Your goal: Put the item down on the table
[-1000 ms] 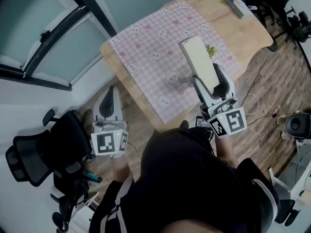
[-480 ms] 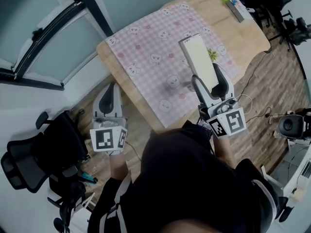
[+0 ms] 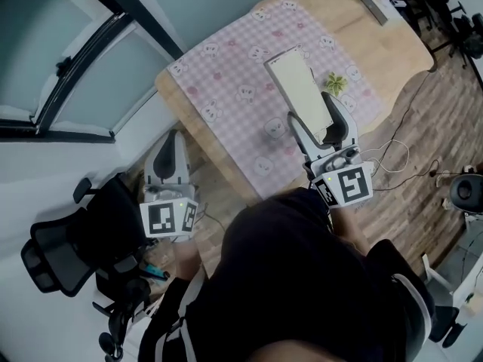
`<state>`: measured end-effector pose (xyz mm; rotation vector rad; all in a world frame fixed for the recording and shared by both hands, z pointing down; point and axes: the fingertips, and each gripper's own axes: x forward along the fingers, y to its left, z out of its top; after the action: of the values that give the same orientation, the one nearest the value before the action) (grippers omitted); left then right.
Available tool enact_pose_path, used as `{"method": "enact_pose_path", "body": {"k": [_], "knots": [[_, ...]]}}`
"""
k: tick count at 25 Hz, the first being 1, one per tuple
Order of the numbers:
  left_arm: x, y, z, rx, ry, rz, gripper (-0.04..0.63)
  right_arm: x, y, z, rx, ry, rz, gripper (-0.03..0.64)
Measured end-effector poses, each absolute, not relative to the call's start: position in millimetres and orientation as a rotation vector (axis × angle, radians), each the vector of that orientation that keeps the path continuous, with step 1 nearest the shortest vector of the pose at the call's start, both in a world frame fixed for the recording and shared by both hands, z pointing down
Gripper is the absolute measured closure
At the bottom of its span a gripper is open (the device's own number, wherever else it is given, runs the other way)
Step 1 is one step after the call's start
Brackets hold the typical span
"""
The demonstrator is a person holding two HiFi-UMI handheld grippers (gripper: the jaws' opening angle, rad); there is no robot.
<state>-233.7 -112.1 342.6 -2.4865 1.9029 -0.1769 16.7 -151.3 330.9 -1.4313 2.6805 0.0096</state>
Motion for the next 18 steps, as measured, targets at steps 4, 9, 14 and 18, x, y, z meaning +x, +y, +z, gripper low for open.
{"method": "enact_pose_path", "body": {"k": [4, 9, 14, 18], "knots": [[-233.4, -116.9, 343.9, -2.484, 1.904, -0.196, 0.597, 14.2, -157.6, 341.5, -1.434, 2.682, -0.026, 0.291], [-238.9, -115.7, 346.7, -2.472, 1.927, -0.21, 0.597, 7.6, -163.1, 355.0, -1.446, 2.712, -0.048, 0.291], [-245.7, -114.0, 349.4, -2.457, 1.963, -0.21, 0.597, -6.5, -177.0, 411.6, -1.489, 2.797, -0.142, 0.291], [-254.5, -111.4, 352.1, -2.447, 1.986, -0.215, 0.597, -21.1, -182.8, 478.1, -1.548, 2.872, -0.263, 0.291]]}}
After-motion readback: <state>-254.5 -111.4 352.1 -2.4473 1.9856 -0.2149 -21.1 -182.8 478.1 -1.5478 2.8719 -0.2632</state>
